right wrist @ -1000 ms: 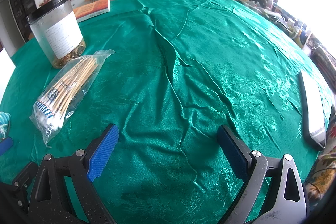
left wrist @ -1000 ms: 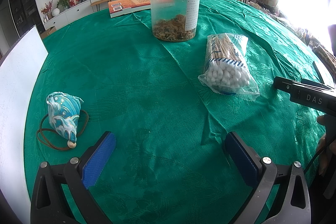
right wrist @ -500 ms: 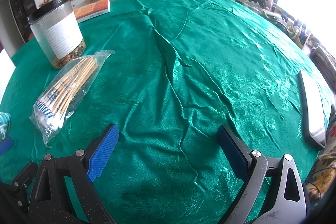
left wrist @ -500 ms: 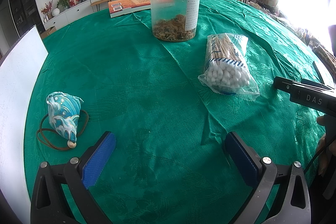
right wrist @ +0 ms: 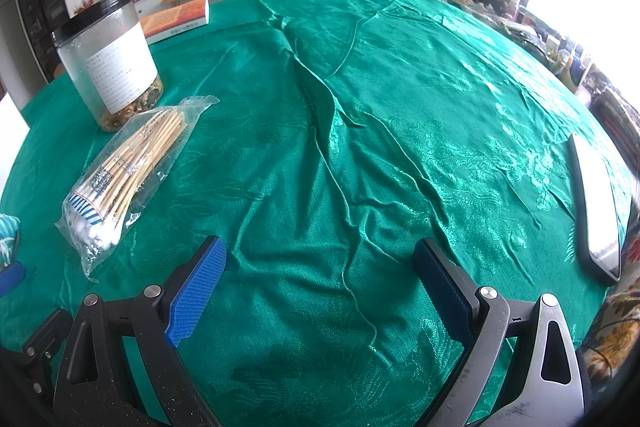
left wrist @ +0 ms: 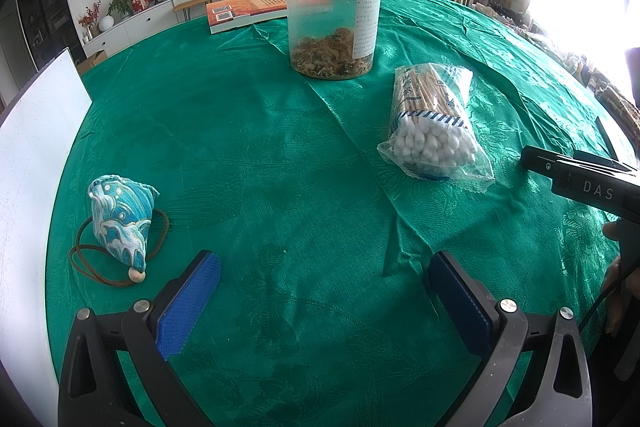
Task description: Organize soft objects
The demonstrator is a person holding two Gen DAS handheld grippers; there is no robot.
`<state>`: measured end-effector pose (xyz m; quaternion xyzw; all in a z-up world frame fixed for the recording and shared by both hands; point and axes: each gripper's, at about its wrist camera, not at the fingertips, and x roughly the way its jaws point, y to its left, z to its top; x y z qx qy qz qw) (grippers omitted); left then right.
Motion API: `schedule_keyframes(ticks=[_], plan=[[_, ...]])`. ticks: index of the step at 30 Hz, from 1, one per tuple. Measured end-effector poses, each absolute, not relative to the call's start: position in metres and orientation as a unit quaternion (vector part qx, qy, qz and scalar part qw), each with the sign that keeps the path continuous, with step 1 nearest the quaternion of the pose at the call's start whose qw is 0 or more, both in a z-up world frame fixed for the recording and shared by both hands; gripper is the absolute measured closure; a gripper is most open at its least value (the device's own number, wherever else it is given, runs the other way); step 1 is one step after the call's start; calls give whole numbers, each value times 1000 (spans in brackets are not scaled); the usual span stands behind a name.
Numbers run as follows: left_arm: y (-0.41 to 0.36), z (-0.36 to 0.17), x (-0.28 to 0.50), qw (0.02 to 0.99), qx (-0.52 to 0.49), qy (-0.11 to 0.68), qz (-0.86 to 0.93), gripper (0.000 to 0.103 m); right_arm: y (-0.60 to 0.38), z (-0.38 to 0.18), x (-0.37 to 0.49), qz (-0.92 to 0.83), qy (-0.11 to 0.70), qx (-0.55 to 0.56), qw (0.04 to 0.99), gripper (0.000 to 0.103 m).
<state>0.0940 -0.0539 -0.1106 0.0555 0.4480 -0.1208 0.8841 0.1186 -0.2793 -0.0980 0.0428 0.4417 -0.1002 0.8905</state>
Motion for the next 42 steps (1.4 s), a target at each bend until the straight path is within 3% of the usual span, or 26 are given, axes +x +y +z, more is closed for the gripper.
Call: schedule_keyframes(ticks=[10,15,19,31,32,35,36,42], plan=[[-55,-107,90,873,56,465,-133,0,-279,-99,118,-100,441,43,891,7],[-29,-62,58,875,-19,440,-198,0,-279,-99,118,-100,441,43,891,7],[0,-40,64,892,-23,421,-165,0,-279,-98,119,-103,439,44,891,7],[36,-91,126,888,-7,460,-6,1,-279,-98,122,-88,446,42,890,7],[37,-96,132,888,-8,460,-1,5,-281,-96,121,-78,450,46,888,7],[44,-106,143,884,-15,467,12,53,-288,-82,122,-34,438,101,893,8],[47,-103,143,888,-21,460,7,57,-289,-78,123,-26,433,118,893,8],[46,-100,133,896,-30,442,-9,58,-238,-68,178,58,456,189,868,8]])
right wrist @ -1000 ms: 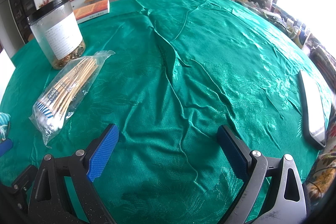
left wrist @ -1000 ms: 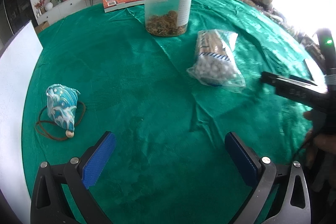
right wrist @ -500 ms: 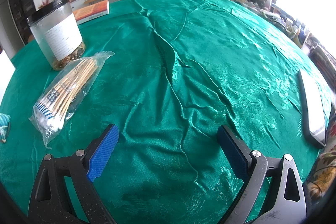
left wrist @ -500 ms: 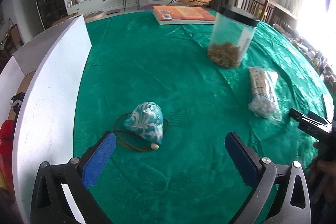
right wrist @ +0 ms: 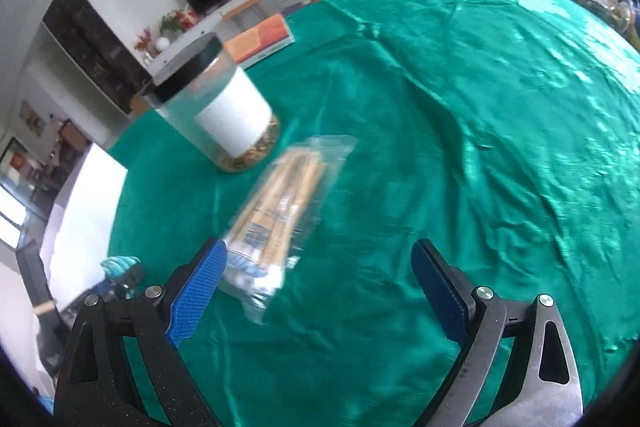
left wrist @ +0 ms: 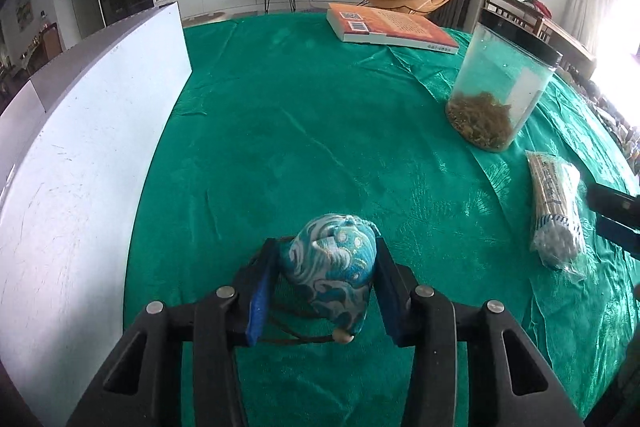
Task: Organize soft objects
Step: 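Grasp the cotton swab pack with the right gripper while the left gripper holds the pouch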
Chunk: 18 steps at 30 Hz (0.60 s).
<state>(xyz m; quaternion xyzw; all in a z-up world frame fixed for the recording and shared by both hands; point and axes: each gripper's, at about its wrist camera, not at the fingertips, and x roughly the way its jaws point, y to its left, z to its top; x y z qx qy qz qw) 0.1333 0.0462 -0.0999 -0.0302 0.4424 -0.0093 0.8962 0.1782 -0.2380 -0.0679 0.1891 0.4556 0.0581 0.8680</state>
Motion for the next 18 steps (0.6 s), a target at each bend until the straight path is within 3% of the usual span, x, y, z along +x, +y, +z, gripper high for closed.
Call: schedule_keyframes(ticks=[4,7,8,9,18], plan=[[43,-92,122,898,-37,438,-28,58,-183,-90,216,46,499,103,859,6],[41,-86,117,899,-50,433,-40,58,-163,-92,221,20,489,12,872,18],[41,-85,115,899,-56,431,-44,58,-164,-89,221,12,481,-2,877,45],[41,-84,113,899,-64,430,-49,58,-168,-86,221,16,477,-1,879,59],[43,-41,92,906,-120,393,-96,58,-217,-33,194,19,415,54,908,63]])
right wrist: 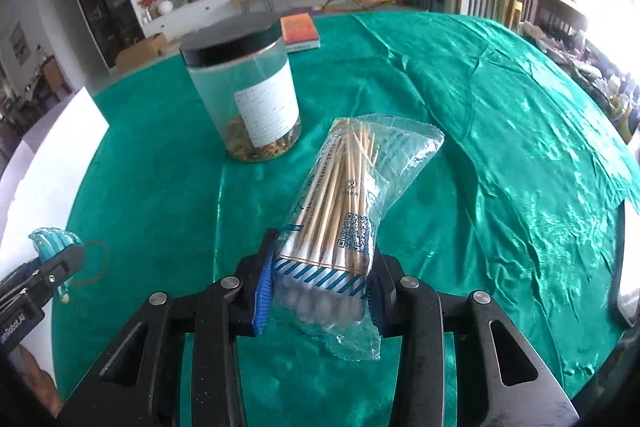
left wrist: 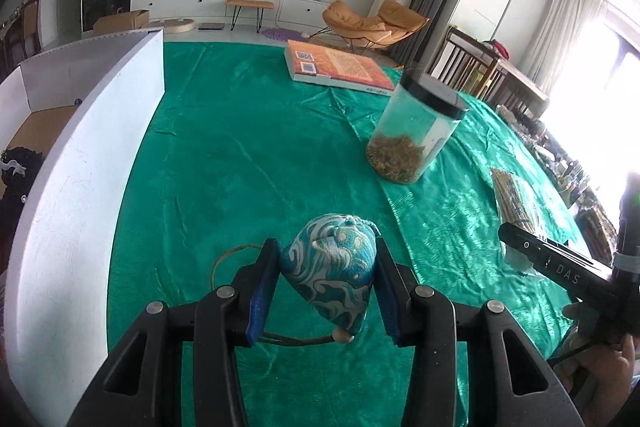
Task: Organize soft objects
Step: 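Grasp the cotton swab pack with the right gripper while the left gripper holds the pouch, then carry pouch and swab pack into the white box and open both grippers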
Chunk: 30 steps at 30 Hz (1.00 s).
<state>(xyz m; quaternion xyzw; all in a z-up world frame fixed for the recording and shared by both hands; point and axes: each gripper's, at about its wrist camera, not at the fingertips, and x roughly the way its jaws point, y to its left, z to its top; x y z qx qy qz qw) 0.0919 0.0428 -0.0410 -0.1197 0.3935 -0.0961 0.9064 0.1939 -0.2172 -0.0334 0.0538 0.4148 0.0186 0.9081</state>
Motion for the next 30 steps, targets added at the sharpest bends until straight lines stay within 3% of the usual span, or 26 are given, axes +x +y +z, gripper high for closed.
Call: schedule_keyframes(ticks=[10,19,20,22,23,24,26,30], plan=[[108,48,37,935,-138,315,-90,58,-179,42,152,113,346,52,930,63],[243,67,-10,937,-116,322,71,57,-16,88,149,336,329,40,882,63],[255,63,-13,932,-115,331,91,53,-1,85,151,353,333,39,874,62],[273,55,-18,923,-111,348,126,33,29,75,159,392,345,35,852,61],[280,50,-21,919,-109,351,141,15,42,67,167,411,361,34,836,55],[283,46,-25,918,-107,350,154,9,51,60,174,422,378,37,823,42],[287,40,-30,917,-101,346,169,9,64,45,183,441,397,51,803,29],[286,33,-32,912,-82,356,189,8,69,32,183,443,406,43,798,29]])
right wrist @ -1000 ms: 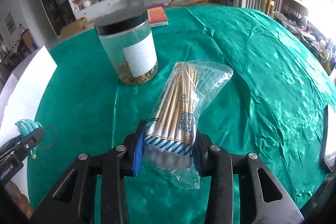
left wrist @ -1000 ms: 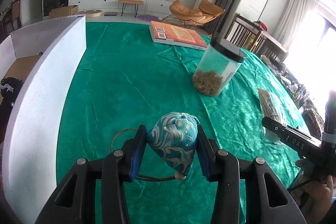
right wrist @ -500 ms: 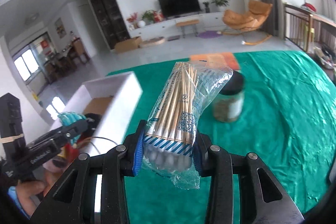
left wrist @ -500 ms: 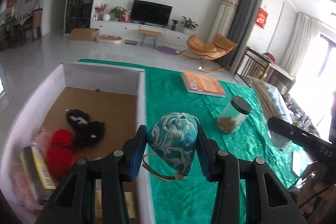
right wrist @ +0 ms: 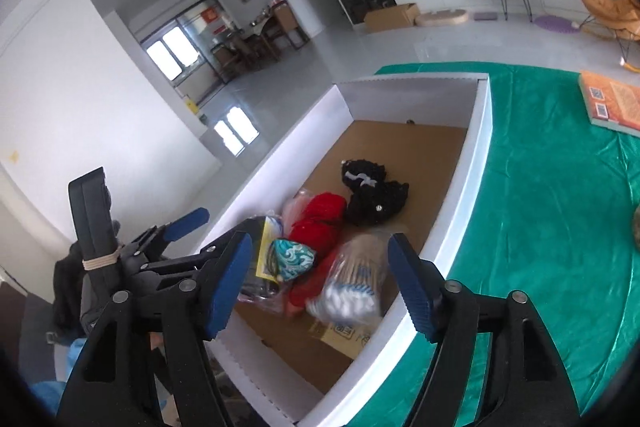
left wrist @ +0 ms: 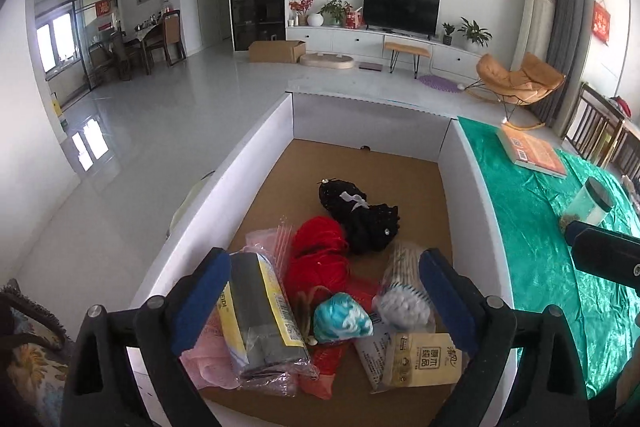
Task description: Organize soft objects
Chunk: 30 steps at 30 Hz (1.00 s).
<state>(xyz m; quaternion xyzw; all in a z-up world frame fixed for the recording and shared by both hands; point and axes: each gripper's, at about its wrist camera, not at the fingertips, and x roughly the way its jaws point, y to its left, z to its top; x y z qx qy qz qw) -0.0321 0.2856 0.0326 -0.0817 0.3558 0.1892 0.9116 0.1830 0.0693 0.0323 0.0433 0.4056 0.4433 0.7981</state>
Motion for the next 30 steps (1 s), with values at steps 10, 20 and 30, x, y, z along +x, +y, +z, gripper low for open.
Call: schedule_keyframes(ticks=[10,20,30], plan=[[251,37,-39,887,-38,381,258,3,88,36,118,384,380,-49,840,27],[259,50,-53,887,-69,371,266,3,101,38,99,348,387,-118,846,24],[266,45,-53,880,-77,379,274,3,110,30,88,342,385,-151,844,24]])
